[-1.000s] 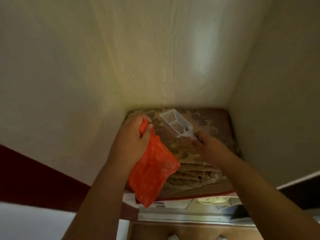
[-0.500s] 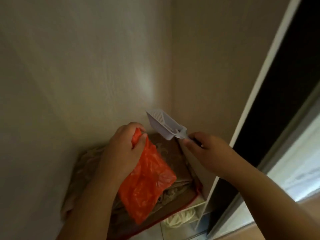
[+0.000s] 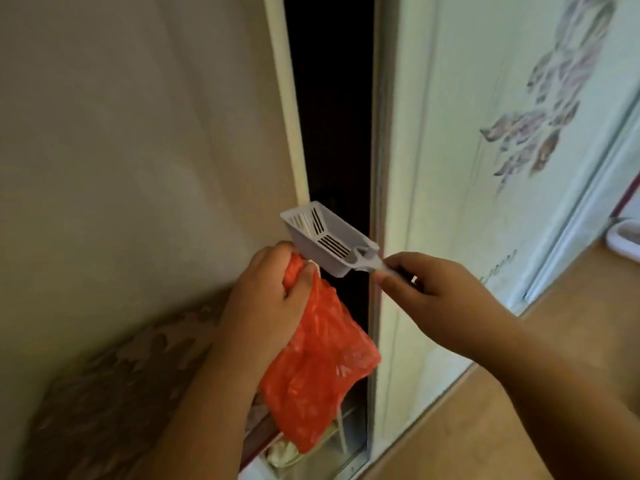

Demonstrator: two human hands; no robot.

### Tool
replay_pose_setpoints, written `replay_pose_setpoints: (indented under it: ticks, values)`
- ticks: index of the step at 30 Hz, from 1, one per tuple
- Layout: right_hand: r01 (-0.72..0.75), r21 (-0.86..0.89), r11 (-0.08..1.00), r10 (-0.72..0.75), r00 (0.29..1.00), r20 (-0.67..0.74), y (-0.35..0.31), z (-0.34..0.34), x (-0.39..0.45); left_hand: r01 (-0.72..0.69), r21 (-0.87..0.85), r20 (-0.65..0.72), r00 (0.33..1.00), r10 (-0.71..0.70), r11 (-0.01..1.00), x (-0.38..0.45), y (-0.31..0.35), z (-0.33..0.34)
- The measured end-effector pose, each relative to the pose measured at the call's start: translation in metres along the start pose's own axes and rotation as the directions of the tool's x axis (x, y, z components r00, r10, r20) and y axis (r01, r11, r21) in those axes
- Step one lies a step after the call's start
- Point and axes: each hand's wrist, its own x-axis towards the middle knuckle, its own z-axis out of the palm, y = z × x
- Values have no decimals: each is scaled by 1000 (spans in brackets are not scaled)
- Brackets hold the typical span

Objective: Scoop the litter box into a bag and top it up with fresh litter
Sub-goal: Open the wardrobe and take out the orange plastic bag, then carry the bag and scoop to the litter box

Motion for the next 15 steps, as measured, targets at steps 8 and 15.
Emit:
replay_pose_setpoints:
  ticks: [8,15]
  values:
    - [-110,6,994,111,992,-66,49,-50,-48,-126,-143,122,982,144,982,9,57,55]
    - [-374,-60,925,337,886,-317,72,-65,-80,-344,-161,224,900,374,925,21,94,97]
